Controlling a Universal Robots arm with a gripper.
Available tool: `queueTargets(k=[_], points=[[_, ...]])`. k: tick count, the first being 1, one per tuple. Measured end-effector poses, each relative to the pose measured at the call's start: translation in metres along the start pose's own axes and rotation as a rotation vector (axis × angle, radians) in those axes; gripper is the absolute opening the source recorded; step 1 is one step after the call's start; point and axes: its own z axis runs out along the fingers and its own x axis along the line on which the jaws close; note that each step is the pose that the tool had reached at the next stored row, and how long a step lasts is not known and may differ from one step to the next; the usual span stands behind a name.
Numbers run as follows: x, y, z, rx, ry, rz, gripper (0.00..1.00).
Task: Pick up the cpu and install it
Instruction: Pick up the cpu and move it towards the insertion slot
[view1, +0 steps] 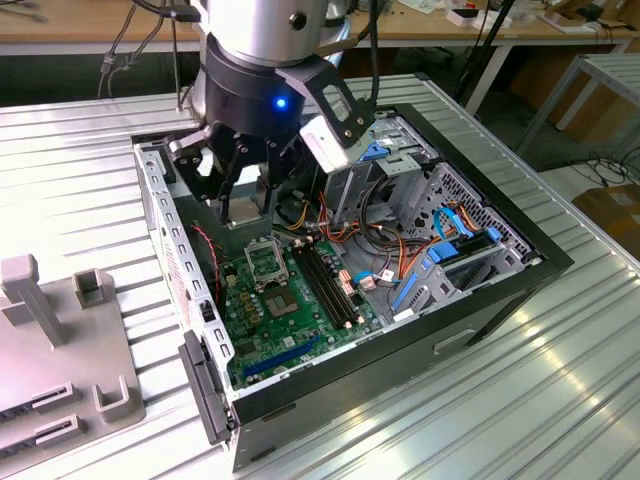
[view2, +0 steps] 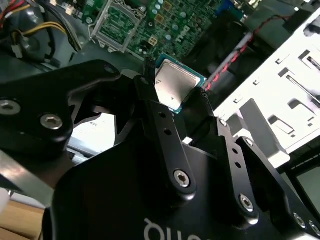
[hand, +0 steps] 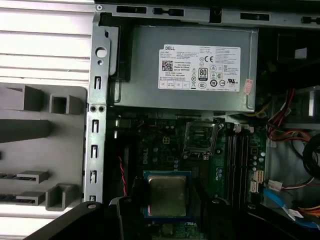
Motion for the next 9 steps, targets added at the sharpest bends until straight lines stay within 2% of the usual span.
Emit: queueTargets(k=[9], points=[[-0.0264,-0.0035,0.0015,0.0,0.0,0.0,0.47]])
